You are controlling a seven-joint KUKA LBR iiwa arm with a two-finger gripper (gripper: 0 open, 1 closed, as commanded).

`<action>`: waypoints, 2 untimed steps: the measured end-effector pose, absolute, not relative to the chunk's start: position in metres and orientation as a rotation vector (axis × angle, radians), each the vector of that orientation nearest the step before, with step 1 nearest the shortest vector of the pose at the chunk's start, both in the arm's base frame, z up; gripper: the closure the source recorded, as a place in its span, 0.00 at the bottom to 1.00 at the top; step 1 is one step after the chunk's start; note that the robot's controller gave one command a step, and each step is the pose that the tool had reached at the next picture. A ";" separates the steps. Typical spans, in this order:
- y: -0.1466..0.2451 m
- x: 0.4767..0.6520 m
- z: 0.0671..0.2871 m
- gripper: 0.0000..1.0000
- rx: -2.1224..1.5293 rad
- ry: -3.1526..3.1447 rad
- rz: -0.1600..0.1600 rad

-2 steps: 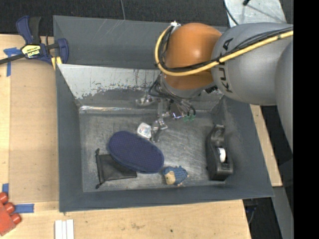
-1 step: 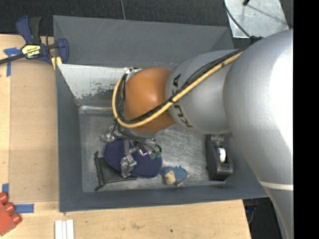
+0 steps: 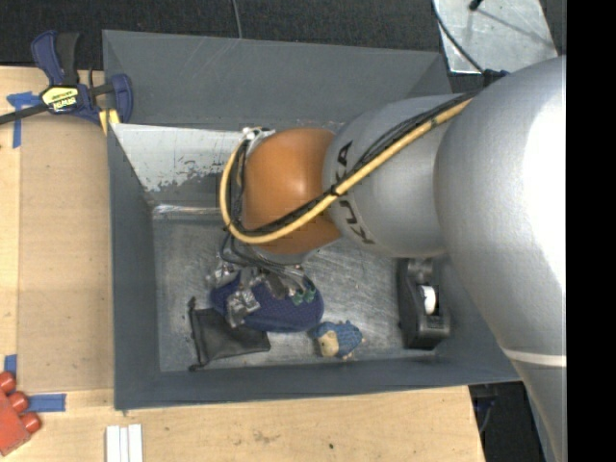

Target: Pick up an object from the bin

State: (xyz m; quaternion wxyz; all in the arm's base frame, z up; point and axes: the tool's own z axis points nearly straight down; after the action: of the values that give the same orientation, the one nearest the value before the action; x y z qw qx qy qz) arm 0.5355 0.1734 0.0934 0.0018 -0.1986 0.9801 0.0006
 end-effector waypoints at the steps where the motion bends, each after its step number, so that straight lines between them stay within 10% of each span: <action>1: 0.191 0.541 0.263 1.00 -1.047 2.950 0.001; 2: 0.191 0.540 0.259 0.00 -1.047 2.958 0.001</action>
Offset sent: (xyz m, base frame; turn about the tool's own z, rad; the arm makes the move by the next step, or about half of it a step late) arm 0.0034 0.0172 0.1650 -0.2828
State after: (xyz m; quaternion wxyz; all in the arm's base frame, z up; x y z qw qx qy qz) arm 0.5400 0.1908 0.2591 0.0020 -0.3338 0.9426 0.0004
